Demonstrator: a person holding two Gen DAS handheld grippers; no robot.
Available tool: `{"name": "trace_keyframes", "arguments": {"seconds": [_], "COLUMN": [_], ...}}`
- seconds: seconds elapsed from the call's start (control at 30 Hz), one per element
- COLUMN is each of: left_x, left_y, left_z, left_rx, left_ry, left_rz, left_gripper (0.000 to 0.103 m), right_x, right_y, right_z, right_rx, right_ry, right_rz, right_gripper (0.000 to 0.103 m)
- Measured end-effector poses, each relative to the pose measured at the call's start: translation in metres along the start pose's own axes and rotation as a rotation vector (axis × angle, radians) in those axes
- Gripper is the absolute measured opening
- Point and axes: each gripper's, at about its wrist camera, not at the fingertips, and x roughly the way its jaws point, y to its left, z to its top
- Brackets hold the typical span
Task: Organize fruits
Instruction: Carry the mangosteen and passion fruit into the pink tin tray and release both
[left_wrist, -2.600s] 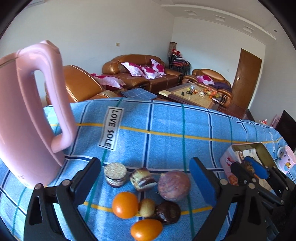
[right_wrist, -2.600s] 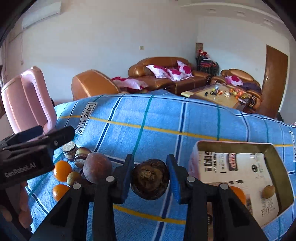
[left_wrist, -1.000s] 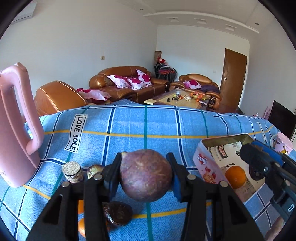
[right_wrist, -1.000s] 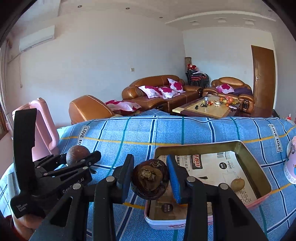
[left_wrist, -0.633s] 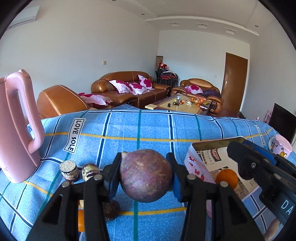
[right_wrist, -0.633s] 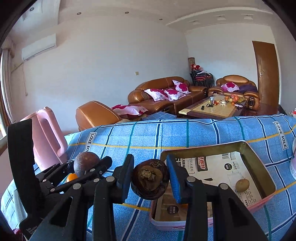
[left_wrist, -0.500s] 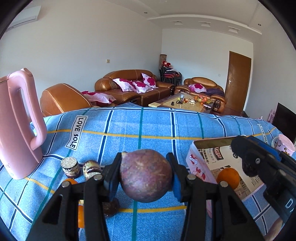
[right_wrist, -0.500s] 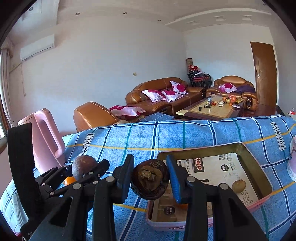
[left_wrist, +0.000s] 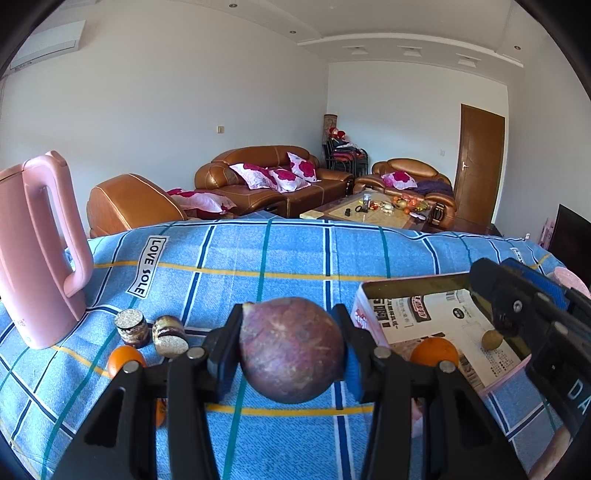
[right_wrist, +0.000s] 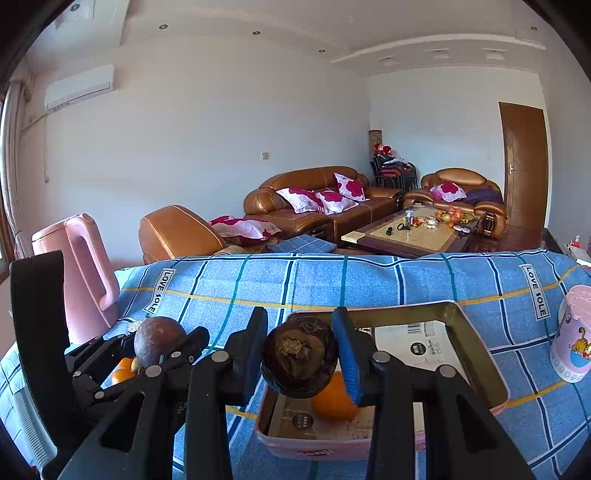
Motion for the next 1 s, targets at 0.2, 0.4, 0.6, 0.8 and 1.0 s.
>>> {"name": "trace_keyframes", "arguments": {"seconds": [0.2, 0.4, 0.6, 0.8, 1.0], "left_x": [0.001, 0.004, 0.009, 0.019, 0.035], "left_y": [-0.019, -0.042, -0.06, -0.083, -0.103], "left_z": [0.001, 0.004, 0.007, 0.01, 0.019], "left_rx": [0.011, 0.036, 0.055, 0.084, 0.099], "left_ry": [-0.004, -0.005, -0.003, 0.019, 0.055], "left_rz": [-0.022, -0.051, -0.078, -0.102, -0.109], "left_gripper": [0.048, 0.048, 0.048, 0.048, 0.048], "right_x": [-0.002, -0.005, -0.005, -0.002, 0.013], "right_y": [-0.023, -0.049, -0.08, -0.103, -0.115], "right_z": [0.003, 0.007, 0.011, 0.012, 0.009], "right_rx": [-0.004, 0.015, 0.056, 0.082, 0.073], "right_ry": [-0.009, -0.02, -0.023, -0.014, 0.026], "right_rz": [-0.039, -0.084, -0.135, -0.179, -0.216], "right_gripper": [0.039, 0.039, 0.039, 0.039, 0.039]}}
